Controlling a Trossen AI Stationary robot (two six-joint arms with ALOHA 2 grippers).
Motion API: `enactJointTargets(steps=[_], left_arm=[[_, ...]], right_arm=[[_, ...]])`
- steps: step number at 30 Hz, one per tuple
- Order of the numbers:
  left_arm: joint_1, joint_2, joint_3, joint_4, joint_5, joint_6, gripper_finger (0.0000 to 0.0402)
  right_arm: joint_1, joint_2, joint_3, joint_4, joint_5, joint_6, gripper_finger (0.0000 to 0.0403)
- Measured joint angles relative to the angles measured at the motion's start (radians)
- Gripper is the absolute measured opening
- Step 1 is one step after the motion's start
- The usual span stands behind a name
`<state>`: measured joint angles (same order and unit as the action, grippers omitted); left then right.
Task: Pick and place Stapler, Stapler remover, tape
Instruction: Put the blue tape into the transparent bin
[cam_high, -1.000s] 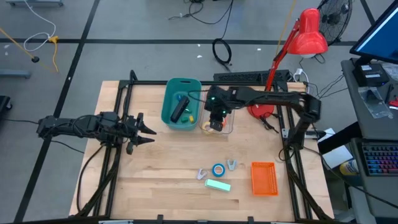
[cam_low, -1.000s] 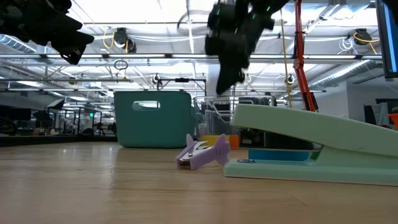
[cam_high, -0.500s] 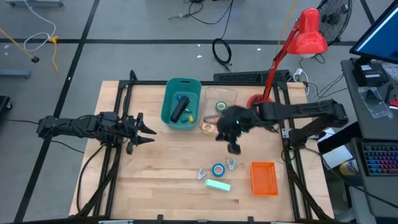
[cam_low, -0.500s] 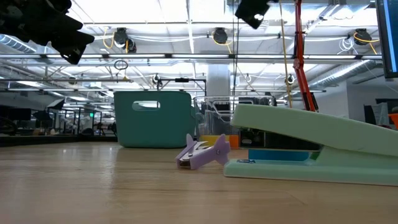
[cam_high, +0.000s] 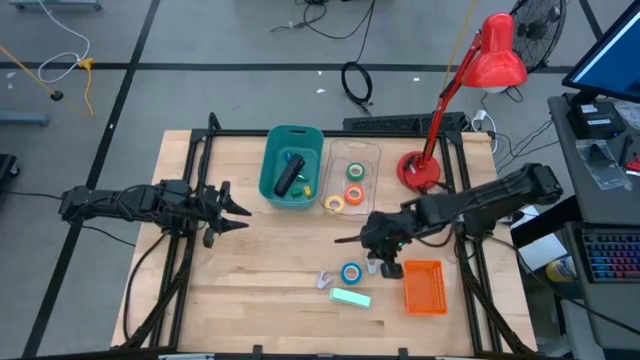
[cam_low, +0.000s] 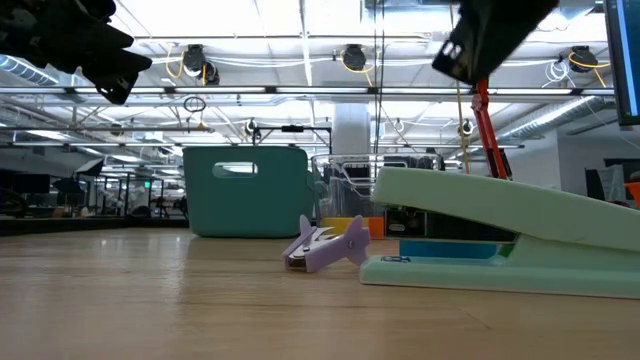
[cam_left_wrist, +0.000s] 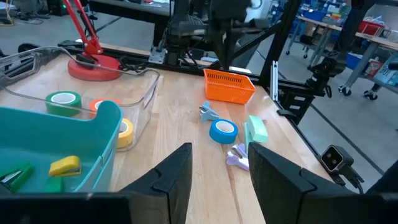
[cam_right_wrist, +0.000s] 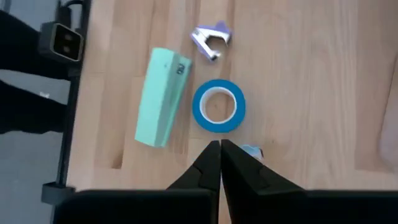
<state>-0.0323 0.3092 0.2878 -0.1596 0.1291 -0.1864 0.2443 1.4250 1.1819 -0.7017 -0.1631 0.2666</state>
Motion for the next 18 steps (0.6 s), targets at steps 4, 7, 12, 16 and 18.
enactJointTargets(steps=[4, 7, 12, 16, 18], left_arm=[[0.0, 0.0, 0.0, 0.0, 0.0, 0.0, 0.0157], [0.0, 0.0, 0.0, 0.0, 0.0, 0.0, 0.0157], [0.0, 0.0, 0.0, 0.0, 0.0, -0.002, 0.0157], [0.0, 0.0, 0.0, -0.001, 0.0, -0.005, 0.0157], [0.0, 0.0, 0.0, -0.001, 0.0, -0.006, 0.0157]], right_arm=[[-0.001, 0.0, -0.074, 0.092, -0.031, 0.005, 0.0021], [-0.004, 0.003, -0.137, 0.203, -0.057, -0.016, 0.0042], [-0.033, 0.046, -0.175, 0.275, -0.087, -0.021, 0.0095], [-0.049, 0.124, -0.147, 0.277, -0.165, -0.039, 0.013], [-0.055, 0.161, -0.13, 0.273, -0.177, -0.046, 0.014]])
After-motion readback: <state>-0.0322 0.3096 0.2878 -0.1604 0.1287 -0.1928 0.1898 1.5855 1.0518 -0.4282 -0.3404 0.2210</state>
